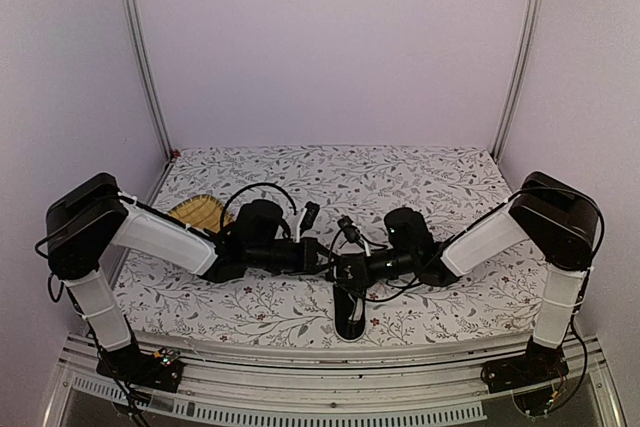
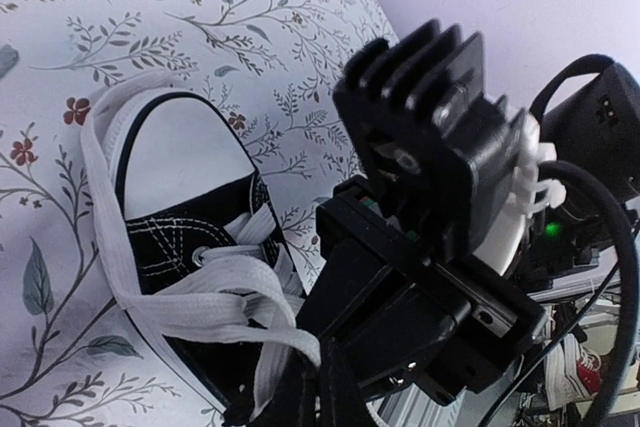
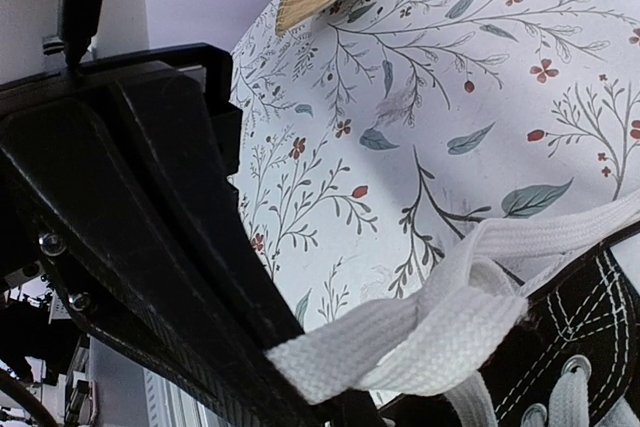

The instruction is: Tie the shoes

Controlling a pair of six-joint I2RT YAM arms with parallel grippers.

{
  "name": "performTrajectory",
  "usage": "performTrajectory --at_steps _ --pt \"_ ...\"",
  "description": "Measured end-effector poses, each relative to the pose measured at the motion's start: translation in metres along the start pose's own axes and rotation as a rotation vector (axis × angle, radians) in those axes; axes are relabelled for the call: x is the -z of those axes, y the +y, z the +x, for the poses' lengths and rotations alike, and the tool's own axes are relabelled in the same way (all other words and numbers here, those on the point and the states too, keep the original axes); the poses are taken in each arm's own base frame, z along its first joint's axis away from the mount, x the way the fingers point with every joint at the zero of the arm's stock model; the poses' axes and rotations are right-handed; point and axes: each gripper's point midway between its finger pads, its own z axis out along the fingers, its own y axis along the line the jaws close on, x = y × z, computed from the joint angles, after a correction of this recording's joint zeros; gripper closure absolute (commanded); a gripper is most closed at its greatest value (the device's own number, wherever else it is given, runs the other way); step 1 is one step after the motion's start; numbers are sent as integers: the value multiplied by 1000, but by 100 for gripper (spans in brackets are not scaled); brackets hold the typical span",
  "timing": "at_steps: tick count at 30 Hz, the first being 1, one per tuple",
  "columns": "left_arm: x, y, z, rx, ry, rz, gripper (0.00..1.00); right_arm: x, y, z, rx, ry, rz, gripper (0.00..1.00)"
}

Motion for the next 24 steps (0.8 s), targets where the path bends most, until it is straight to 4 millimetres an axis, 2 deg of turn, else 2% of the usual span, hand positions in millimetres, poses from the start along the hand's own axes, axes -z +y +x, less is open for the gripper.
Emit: performTrajectory --at_steps 13,24 --pt "0 1 -2 -1 -6 -5 93 -1 5 -3 -45 -29 -56 98" --pt "4 5 -2 -36 -8 -39 60 -1 4 -1 -38 -34 -49 98"
